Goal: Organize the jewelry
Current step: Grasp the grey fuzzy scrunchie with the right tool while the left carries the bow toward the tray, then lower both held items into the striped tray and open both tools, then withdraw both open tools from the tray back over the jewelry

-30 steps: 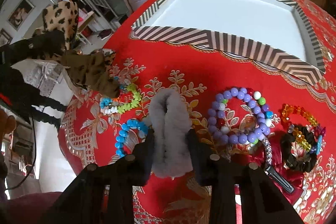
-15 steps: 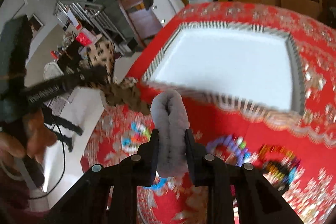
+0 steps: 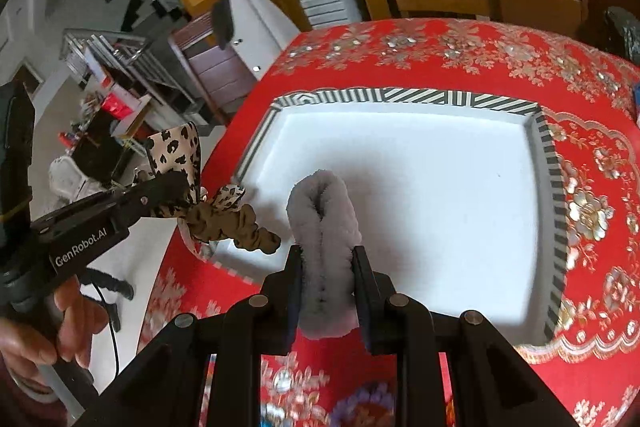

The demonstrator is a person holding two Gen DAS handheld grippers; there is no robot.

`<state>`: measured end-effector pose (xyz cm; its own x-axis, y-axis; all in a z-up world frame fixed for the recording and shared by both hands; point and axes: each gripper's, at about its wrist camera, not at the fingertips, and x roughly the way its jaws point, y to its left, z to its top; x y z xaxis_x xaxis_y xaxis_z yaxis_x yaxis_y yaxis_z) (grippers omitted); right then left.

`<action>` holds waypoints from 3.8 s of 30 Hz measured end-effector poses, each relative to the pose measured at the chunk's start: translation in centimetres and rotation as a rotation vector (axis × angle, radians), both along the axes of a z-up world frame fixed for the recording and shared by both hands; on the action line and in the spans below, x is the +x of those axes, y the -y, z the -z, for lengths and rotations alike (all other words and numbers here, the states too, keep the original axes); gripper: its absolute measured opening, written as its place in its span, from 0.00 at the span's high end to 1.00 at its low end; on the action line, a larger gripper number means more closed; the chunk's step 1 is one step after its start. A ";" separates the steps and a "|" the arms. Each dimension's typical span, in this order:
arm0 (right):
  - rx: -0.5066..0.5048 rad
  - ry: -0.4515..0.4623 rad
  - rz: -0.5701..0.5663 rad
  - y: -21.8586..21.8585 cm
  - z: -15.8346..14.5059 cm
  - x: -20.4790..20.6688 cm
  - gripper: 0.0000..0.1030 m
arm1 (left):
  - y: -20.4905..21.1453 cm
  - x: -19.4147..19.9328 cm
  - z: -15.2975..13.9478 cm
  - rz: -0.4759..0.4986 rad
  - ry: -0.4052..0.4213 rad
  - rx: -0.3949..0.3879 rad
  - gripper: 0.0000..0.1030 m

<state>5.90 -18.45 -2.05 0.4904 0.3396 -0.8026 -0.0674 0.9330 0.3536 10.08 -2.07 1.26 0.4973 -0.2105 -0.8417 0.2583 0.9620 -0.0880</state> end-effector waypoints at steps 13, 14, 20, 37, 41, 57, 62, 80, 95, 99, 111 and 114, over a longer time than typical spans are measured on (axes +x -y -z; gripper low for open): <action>0.008 -0.047 0.079 -0.1 3.4 9.7 0.78 | 0.2 10.4 3.6 -0.071 -0.036 -0.059 0.98; 0.005 -0.048 0.079 -0.2 3.6 10.4 0.78 | 0.2 10.9 3.8 -0.076 -0.038 -0.063 0.98; 0.024 -0.085 0.088 0.1 5.8 13.0 0.73 | 0.7 12.2 5.8 -0.060 -0.070 -0.026 0.90; 0.051 -0.034 0.129 1.8 1.7 7.1 0.57 | -0.1 8.7 3.7 -0.049 -0.035 0.027 0.57; 0.042 -0.025 0.120 1.1 0.9 5.1 0.57 | -0.2 6.5 2.4 -0.045 -0.007 0.049 0.57; -0.029 0.027 0.071 -0.6 -1.5 -4.6 0.55 | -1.1 -3.8 0.9 -0.074 0.014 0.074 0.57; -0.040 0.026 0.070 -0.2 -1.7 -8.2 0.55 | -1.2 -6.9 0.8 -0.066 0.016 0.078 0.57; -0.071 0.051 0.041 -0.4 -2.6 -16.2 0.45 | -2.2 -15.2 -0.2 -0.100 0.035 0.075 0.57; -0.092 0.072 0.050 0.3 -3.2 -19.4 0.44 | -2.0 -19.0 -0.5 -0.095 0.048 0.068 0.57; -0.097 0.071 0.053 0.8 -3.0 -20.2 0.44 | -1.9 -19.7 -0.5 -0.099 0.047 0.065 0.57; -0.101 0.036 0.065 2.3 -1.6 -21.8 0.44 | -1.9 -20.9 -0.1 -0.114 0.041 0.083 0.57; -0.099 0.031 0.065 2.4 -1.4 -21.9 0.44 | -1.9 -21.2 0.1 -0.121 0.039 0.087 0.57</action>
<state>-15.96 -20.81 -0.63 0.5336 0.2264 -0.8149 -0.0149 0.9659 0.2586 -11.13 -0.15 1.18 0.5477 -0.0742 -0.8334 0.1414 0.9899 0.0048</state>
